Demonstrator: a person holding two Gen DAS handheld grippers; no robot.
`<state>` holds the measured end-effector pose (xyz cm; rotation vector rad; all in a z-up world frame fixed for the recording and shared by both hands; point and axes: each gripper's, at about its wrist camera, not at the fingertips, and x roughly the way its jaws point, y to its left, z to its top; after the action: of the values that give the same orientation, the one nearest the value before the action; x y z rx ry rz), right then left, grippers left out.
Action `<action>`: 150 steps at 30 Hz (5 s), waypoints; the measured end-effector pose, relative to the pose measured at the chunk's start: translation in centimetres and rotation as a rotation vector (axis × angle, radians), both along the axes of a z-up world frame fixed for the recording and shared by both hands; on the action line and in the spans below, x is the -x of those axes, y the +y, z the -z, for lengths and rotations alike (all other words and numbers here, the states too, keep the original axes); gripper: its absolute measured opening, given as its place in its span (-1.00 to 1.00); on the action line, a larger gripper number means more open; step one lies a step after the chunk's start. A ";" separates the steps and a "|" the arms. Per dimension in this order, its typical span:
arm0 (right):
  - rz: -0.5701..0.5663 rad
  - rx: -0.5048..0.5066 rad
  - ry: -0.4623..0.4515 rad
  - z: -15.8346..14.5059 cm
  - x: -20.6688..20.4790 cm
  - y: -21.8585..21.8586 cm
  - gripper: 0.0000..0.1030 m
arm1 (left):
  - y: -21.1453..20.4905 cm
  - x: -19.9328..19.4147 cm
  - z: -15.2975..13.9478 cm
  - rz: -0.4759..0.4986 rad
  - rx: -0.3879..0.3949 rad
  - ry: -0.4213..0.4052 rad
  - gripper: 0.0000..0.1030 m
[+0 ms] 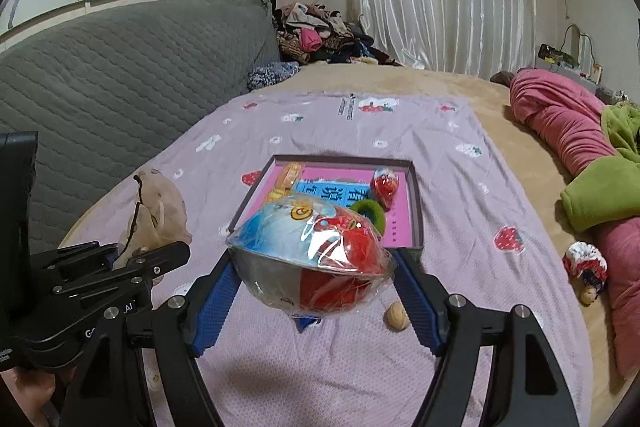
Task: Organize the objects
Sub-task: 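Lift the scrunchie with the left gripper while the right carries the Kinder egg to the tray, then lower the scrunchie onto the book and open the left gripper while the right releases the egg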
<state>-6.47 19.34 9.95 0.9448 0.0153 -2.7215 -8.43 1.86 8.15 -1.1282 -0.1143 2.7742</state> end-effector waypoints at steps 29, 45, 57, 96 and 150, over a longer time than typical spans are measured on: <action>0.048 -0.027 0.093 -6.8 9.5 1.4 0.47 | 0.9 10.6 -6.9 0.018 0.046 0.091 -0.62; 0.057 0.005 0.058 -1.2 15.0 2.2 0.47 | 1.8 17.8 0.1 0.025 -0.007 0.021 -0.62; 0.080 -0.020 -0.011 7.1 18.7 2.5 0.47 | 3.6 21.4 8.2 0.050 0.030 -0.028 -0.62; 0.097 -0.125 -0.196 15.9 24.0 2.3 0.48 | 6.4 24.5 16.0 0.147 0.032 -0.132 -0.54; 0.147 -0.077 -0.076 10.9 21.7 2.9 0.81 | 1.1 21.7 9.4 0.031 -0.058 -0.044 1.00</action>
<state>-28.18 22.20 -0.98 1.1113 0.0379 -2.8343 -30.16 2.96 -1.25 -1.1675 -0.1792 2.7009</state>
